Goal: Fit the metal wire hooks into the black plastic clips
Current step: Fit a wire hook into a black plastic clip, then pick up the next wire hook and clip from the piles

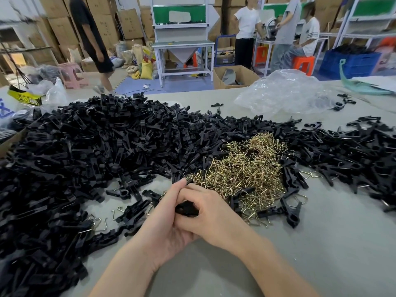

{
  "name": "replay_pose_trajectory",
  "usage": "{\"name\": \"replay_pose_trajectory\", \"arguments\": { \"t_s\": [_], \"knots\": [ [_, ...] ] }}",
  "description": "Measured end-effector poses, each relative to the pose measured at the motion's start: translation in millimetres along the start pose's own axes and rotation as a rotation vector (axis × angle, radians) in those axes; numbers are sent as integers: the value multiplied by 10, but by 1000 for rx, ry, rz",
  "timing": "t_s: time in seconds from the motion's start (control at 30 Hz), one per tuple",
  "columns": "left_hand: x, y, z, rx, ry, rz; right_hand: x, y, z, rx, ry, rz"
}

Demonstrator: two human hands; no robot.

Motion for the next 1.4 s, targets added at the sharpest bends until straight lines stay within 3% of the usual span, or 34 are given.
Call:
{"name": "replay_pose_trajectory", "arguments": {
  "t_s": [0.23, 0.43, 0.6, 0.73, 0.83, 0.97, 1.13, 1.2, 1.3, 1.37, 1.4],
  "knots": [
    [41, -33, 14, 31, 11, -16, -3, 0, 6, -6, -54, 6],
    [36, -57, 21, -42, -33, -61, -38, -19, 40, -45, -75, 43],
    [13, -78, 109, -11, -16, -104, -94, -68, -47, -158, -382, 144],
    [-36, -78, 110, 24, 38, -102, -251, -135, -53, -99, -369, 306],
    [-64, -69, 93, 21, 49, -79, -400, -218, 48, 34, -238, 409],
    [-102, -41, 86, 23, 10, -78, -841, -414, 180, 102, 232, 693],
    [-148, -5, 67, 47, 3, -68, -2109, -683, 453, 71, 1139, 1154],
    [-139, 8, 52, 44, 11, -64, -2346, -742, 524, 153, 1176, 1157],
    [-122, 10, 83, 103, 52, -6, -2139, -705, 577, 204, 1155, 978],
    [-156, -57, 195, 292, 210, 115, -1850, -654, 581, 192, 1085, 923],
    [-176, -138, 287, 442, 432, 212, -1689, -613, 568, 209, 1003, 898]
  ]
}}
Point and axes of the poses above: each hand's wrist, its own y-axis towards the middle knuckle, its own x-axis out of the palm, z = x × y, the point moved 7 cm from there along y, towards the middle knuckle, and after that the axes turned 2 degrees about -x, right-handed, at the moved point
